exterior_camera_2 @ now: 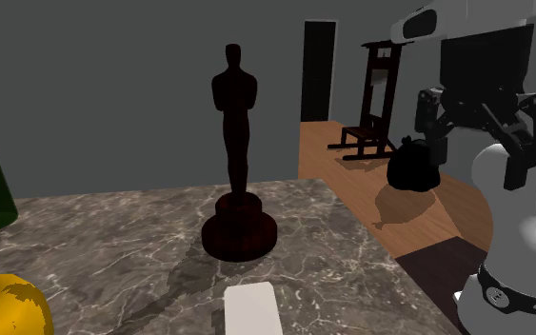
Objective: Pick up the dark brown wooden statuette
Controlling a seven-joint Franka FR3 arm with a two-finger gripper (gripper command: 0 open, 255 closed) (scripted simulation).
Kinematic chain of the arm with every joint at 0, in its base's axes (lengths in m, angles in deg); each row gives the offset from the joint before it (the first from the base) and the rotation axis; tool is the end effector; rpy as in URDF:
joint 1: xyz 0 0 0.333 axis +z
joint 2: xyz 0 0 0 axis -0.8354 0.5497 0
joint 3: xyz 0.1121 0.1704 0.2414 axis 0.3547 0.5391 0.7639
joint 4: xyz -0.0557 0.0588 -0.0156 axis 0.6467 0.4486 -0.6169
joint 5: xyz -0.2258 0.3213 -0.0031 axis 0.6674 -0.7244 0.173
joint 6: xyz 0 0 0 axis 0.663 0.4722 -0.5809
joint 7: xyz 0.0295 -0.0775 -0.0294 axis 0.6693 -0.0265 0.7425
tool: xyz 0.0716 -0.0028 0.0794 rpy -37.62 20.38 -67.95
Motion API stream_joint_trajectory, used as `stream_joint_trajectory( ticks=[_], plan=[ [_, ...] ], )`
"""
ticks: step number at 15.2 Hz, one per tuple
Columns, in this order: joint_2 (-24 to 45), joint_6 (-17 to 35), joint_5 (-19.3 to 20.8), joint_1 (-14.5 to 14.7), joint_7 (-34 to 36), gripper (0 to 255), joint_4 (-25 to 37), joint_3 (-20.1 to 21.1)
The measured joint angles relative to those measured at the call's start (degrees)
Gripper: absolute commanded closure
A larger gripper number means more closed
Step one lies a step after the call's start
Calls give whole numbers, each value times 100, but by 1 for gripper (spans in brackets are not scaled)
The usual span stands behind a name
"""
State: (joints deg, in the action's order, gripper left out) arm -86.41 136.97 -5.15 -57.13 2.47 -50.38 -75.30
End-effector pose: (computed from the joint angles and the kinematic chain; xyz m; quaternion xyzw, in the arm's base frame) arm 0.2855 -0.0121 0.5541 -0.9946 0.0506 0.0834 0.0355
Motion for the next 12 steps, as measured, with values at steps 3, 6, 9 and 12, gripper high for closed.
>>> stream_joint_trajectory(
  ticks=[3, 6, 9, 12],
  plan=[
    [197, 93, 85, -42, -21, 0, 170, -36],
    [665, 267, 250, -125, -43, 0, 617, -101],
    [1137, 413, 406, -203, -48, 0, 1116, -154],
    [1613, 506, 558, -280, -61, 0, 1672, -219]
  ],
)
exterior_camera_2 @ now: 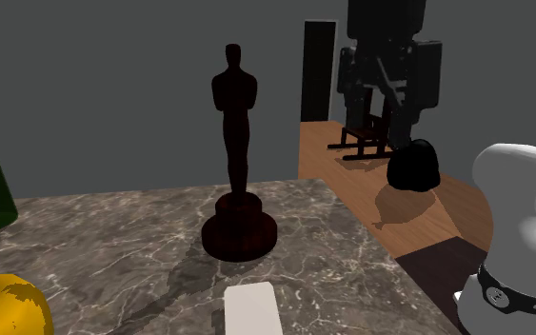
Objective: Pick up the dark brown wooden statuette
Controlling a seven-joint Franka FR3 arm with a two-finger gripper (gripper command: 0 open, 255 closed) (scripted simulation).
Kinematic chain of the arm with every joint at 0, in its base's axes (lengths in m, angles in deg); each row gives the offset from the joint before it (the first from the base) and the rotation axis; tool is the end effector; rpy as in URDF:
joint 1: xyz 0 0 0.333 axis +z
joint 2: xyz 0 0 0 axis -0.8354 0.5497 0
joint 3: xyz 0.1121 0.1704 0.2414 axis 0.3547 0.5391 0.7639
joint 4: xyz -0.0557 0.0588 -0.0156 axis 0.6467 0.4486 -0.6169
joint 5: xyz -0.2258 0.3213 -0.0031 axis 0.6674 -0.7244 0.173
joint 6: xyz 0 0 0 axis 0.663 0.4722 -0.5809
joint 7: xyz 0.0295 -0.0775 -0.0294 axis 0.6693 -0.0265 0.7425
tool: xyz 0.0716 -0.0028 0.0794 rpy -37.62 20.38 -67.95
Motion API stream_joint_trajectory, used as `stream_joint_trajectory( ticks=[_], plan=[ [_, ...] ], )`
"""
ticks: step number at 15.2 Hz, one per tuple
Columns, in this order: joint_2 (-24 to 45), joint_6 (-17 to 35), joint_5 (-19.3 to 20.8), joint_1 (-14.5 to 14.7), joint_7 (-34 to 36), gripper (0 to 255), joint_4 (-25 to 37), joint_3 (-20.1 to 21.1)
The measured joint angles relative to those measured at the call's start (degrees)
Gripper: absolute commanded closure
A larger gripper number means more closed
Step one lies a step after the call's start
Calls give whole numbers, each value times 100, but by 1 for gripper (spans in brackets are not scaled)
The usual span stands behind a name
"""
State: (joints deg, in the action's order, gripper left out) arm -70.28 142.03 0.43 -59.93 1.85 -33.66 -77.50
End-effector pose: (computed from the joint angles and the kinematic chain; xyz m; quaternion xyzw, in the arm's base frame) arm 0.3758 -0.0645 0.6012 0.9953 -0.0909 -0.0343 0.0056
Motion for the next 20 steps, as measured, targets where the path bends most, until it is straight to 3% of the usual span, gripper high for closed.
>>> stream_joint_trajectory(
  ticks=[8, 15, 17, 20],
  plan=[
    [1177, -33, 324, -178, -27, 0, 1693, -148],
    [2491, -278, 497, -311, -81, 0, 3688, -292],
    [2582, -266, 524, -336, -95, 0, 3828, -318],
    [2503, -62, 546, -340, -63, 0, 3562, -321]
  ],
)
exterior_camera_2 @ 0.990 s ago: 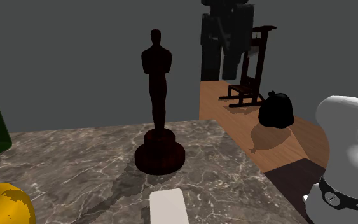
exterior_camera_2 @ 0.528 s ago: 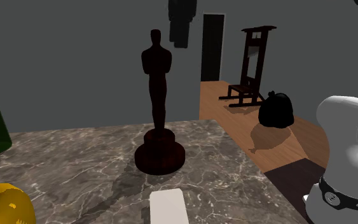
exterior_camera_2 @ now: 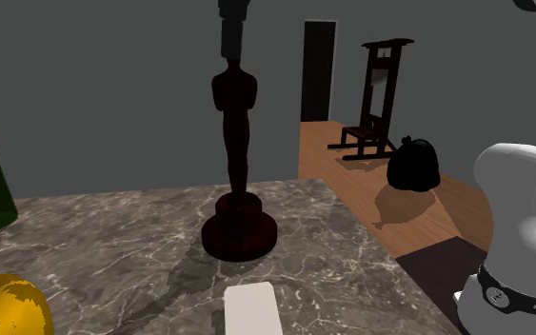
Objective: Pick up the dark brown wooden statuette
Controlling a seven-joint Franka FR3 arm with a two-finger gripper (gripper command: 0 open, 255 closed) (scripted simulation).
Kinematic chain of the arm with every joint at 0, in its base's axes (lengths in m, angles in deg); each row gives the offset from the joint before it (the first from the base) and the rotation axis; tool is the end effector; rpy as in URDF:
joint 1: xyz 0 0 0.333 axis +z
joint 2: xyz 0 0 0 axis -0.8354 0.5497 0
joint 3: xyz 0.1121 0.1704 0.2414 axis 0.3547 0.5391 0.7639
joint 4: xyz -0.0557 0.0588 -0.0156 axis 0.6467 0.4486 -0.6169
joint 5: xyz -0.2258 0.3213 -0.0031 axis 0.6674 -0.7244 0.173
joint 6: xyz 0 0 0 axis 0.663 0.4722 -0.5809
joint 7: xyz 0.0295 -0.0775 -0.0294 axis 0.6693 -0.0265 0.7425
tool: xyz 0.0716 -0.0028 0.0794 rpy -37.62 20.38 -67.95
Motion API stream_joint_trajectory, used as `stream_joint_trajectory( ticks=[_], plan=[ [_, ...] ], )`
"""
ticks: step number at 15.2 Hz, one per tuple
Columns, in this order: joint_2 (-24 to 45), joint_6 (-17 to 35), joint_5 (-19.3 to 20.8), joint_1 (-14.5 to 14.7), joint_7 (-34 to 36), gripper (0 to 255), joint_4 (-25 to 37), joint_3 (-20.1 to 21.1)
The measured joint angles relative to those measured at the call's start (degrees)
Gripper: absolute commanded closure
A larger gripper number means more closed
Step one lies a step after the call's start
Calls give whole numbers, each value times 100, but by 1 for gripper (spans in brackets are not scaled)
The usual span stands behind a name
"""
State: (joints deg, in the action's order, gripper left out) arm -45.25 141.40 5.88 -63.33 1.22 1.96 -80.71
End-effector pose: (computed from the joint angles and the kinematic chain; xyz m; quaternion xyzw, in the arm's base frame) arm 0.4998 -0.1500 0.6955 0.9841 -0.1551 0.0456 0.0730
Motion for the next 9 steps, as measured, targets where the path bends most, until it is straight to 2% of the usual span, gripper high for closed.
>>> stream_joint_trajectory(
  ticks=[4, 5, 9],
  plan=[
    [-112, 326, 16, -3, 46, 0, -439, -2],
    [-123, 351, 18, -2, 52, 255, -474, -1],
    [-140, 375, 21, 0, 58, 255, -506, 2]
  ],
)
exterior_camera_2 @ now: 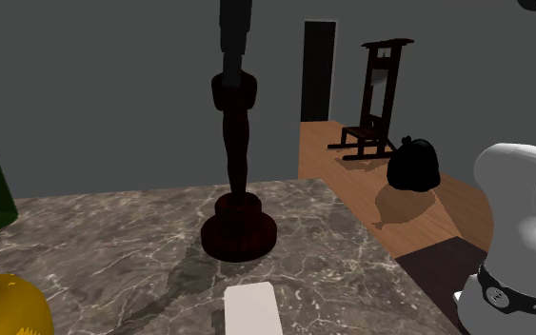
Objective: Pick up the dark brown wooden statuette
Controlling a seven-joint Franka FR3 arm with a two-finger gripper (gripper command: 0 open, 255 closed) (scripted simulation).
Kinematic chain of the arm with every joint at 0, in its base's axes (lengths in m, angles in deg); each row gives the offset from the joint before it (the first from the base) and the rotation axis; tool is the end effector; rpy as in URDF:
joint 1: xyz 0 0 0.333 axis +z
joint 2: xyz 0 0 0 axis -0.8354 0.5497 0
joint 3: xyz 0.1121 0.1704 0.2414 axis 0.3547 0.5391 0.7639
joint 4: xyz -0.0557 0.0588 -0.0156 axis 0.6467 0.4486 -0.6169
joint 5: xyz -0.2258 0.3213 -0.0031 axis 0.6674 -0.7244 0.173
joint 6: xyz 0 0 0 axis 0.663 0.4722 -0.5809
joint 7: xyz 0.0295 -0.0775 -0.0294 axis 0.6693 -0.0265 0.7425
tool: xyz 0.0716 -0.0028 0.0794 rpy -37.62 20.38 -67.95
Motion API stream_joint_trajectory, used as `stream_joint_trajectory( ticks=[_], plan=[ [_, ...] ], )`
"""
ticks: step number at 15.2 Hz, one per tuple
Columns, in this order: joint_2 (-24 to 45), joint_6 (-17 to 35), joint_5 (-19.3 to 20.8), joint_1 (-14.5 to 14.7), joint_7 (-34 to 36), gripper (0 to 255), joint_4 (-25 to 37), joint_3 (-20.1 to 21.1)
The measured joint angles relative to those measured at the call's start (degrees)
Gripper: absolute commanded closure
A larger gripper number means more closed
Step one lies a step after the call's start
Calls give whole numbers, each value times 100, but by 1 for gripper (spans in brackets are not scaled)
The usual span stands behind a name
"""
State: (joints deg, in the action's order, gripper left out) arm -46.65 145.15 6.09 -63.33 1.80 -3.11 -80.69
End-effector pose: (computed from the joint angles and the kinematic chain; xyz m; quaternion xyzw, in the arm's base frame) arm 0.5002 -0.1501 0.6729 0.9841 -0.1551 0.0465 0.0733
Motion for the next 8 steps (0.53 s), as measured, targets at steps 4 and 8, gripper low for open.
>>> stream_joint_trajectory(
  ticks=[4, 8],
  plan=[
    [-4, 4, 1, 1, 2, 255, -4, 1],
    [39, -96, -6, -1, -15, 255, 128, -1]
  ],
)
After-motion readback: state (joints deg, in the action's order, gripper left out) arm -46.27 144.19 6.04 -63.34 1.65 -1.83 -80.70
